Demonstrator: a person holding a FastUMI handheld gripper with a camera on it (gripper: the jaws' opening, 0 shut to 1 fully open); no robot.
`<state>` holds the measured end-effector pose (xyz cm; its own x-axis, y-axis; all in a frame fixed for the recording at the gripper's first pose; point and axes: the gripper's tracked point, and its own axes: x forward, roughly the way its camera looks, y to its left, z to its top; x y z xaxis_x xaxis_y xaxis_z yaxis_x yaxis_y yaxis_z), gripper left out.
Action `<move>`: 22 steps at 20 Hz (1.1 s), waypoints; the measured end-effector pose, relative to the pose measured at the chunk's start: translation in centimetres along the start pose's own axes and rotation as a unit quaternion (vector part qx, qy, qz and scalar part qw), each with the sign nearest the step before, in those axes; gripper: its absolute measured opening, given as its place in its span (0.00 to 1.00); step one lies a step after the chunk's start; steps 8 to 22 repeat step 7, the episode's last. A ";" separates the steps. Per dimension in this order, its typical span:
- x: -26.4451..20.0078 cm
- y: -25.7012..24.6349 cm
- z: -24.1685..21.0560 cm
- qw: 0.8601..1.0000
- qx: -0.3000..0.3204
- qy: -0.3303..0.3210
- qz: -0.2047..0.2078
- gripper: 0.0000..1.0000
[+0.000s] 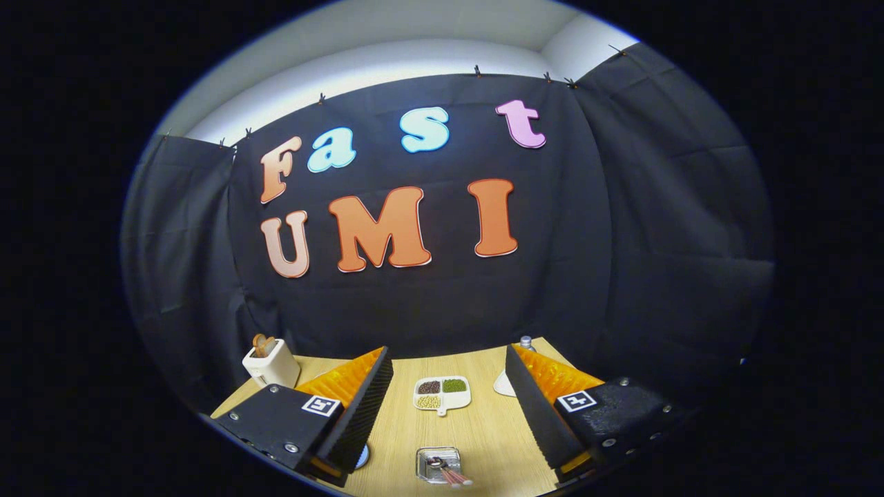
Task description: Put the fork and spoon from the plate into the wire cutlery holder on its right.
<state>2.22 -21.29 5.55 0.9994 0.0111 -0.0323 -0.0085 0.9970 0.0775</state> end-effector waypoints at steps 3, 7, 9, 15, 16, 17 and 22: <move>-0.9 -0.9 -0.1 1.000 -0.006 0.001 0.001 0.99; -1.5 -2.5 0.3 1.000 -0.015 -0.005 -0.010 0.99; -1.5 -2.5 0.3 1.000 -0.015 -0.005 -0.010 0.99; -1.5 -2.5 0.3 1.000 -0.015 -0.005 -0.010 0.99; -1.5 -2.5 0.3 1.000 -0.015 -0.005 -0.010 0.99; -1.5 -2.5 0.3 1.000 -0.015 -0.005 -0.010 0.99; -1.5 -2.5 0.3 1.000 -0.015 -0.005 -0.010 0.99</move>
